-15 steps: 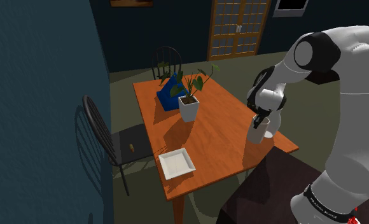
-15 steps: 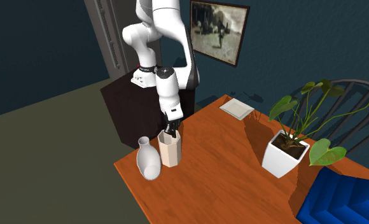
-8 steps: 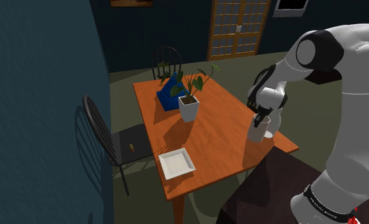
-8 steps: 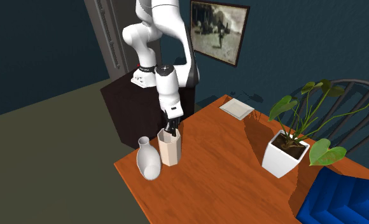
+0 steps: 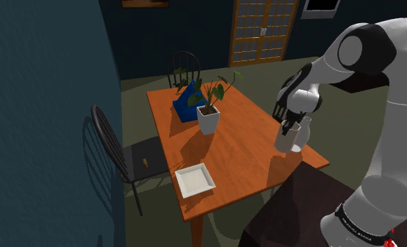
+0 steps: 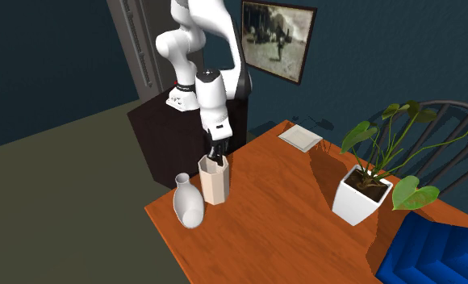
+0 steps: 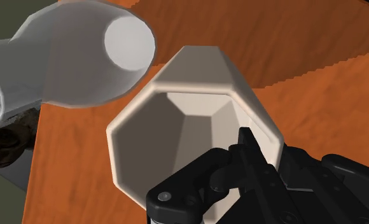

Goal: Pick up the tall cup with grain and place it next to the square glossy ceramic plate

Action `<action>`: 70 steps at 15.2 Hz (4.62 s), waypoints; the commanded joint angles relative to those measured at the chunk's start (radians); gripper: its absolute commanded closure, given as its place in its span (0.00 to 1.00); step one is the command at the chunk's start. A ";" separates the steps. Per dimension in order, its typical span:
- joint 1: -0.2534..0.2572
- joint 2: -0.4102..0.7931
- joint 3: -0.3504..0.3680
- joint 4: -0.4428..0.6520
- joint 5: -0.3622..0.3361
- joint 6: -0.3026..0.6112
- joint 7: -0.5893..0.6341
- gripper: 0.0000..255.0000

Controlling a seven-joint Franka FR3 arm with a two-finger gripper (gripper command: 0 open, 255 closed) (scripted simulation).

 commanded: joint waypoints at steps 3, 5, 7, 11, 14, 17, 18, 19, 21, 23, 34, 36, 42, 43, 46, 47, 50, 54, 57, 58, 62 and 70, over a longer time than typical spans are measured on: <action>0.027 -0.053 -0.037 -0.009 -0.052 -0.038 0.039 1.00; 0.040 -0.078 -0.054 -0.012 -0.079 -0.058 0.059 1.00; 0.051 -0.104 -0.070 -0.013 -0.106 -0.078 0.079 1.00; 0.071 -0.154 -0.097 -0.013 -0.161 -0.120 0.120 1.00; 0.083 -0.191 -0.114 -0.010 -0.200 -0.153 0.149 1.00; 0.092 -0.227 -0.127 -0.005 -0.239 -0.187 0.177 1.00; 0.095 -0.238 -0.131 -0.002 -0.251 -0.198 0.186 1.00; 0.097 -0.250 -0.134 0.000 -0.263 -0.210 0.195 1.00; 0.101 -0.273 -0.140 0.006 -0.286 -0.234 0.212 1.00; 0.104 -0.295 -0.144 0.013 -0.308 -0.258 0.228 1.00; 0.111 -0.400 -0.150 0.068 -0.401 -0.397 0.299 1.00; 0.111 -0.416 -0.149 0.082 -0.413 -0.423 0.309 1.00; 0.158 -0.422 -0.096 0.092 -0.424 -0.436 0.417 1.00; 0.170 -0.419 -0.083 0.096 -0.423 -0.435 0.441 1.00; 0.205 -0.402 -0.045 0.112 -0.418 -0.435 0.511 1.00; 0.216 -0.395 -0.033 0.120 -0.416 -0.436 0.533 1.00; 0.251 -0.368 0.002 0.151 -0.407 -0.439 0.598 1.00; 0.295 -0.319 0.045 0.208 -0.394 -0.449 0.679 1.00; 0.326 -0.275 0.074 0.263 -0.384 -0.460 0.736 1.00; 0.336 -0.259 0.083 0.284 -0.381 -0.465 0.755 1.00; 0.375 -0.188 0.117 0.379 -0.368 -0.490 0.826 1.00; 0.390 -0.115 0.137 0.394 -0.347 -0.434 0.849 1.00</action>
